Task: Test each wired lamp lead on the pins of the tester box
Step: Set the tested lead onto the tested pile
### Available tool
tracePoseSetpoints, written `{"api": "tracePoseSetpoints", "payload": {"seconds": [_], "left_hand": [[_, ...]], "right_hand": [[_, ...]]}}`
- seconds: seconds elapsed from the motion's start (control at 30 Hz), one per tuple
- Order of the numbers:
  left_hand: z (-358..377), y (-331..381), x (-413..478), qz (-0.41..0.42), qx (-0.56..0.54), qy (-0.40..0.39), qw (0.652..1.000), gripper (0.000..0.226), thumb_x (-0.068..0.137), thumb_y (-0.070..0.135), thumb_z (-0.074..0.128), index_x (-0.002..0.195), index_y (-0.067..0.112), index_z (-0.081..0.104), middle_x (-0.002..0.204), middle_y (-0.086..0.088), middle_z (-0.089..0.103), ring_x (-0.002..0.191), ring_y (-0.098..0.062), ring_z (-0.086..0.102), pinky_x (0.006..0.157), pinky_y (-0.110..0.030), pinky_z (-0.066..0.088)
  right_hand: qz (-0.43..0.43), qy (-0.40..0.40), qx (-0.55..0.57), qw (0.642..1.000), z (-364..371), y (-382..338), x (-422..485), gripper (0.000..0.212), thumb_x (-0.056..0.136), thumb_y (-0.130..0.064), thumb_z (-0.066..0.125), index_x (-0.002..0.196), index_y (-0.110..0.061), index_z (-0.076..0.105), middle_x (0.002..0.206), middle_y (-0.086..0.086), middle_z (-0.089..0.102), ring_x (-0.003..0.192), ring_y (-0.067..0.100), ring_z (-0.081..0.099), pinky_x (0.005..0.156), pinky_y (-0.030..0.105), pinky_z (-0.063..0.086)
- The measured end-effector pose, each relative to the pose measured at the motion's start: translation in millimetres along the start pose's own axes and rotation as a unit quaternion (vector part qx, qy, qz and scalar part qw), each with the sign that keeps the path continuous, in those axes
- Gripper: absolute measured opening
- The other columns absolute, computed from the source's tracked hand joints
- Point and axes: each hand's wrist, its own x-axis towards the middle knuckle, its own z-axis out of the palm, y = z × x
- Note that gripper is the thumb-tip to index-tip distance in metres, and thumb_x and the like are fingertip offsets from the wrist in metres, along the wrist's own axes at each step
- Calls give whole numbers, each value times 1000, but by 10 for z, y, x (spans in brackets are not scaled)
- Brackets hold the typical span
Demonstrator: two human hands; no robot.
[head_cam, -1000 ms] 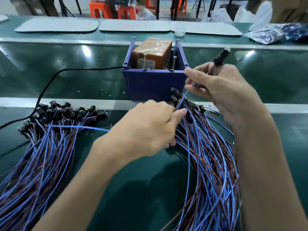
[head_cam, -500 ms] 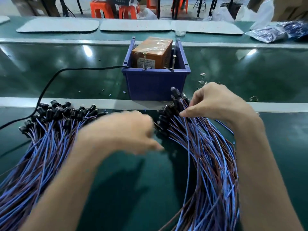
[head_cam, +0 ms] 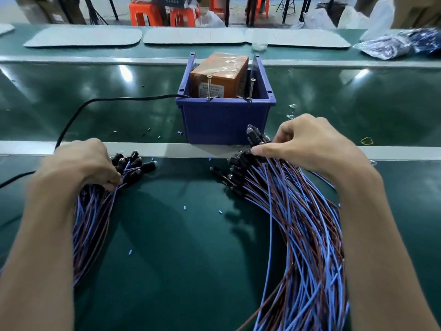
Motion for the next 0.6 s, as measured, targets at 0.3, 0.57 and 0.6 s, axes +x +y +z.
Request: {"api": "tracePoseSetpoints", "payload": {"seconds": [0.3, 0.57, 0.6], "left_hand": [[-114, 10, -84, 66, -88, 67, 992, 21, 69, 30, 78, 52, 42, 70, 53, 2, 68, 68, -24, 65, 74, -33, 55], [-178, 766, -761, 314, -373, 107, 866, 11, 79, 24, 75, 69, 22, 72, 58, 9, 70, 43, -2, 61, 45, -8, 44], [-149, 856, -843, 333, -388, 92, 854, 10, 79, 20, 74, 69, 21, 72, 60, 8, 71, 46, -5, 64, 47, -11, 47]], "right_hand": [[-25, 32, 25, 999, 13, -24, -6, 41, 77, -58, 69, 63, -21, 61, 68, -6, 58, 73, 17, 56, 66, 29, 39], [-151, -21, 196, 969, 111, -201, -11, 34, 83, -54, 65, 81, -21, 70, 65, -9, 67, 59, 1, 59, 65, 18, 51], [-164, -61, 215, 961, 136, -228, -25, 33, 85, -52, 63, 85, -21, 72, 71, -6, 70, 63, 7, 64, 67, 25, 55]]}}
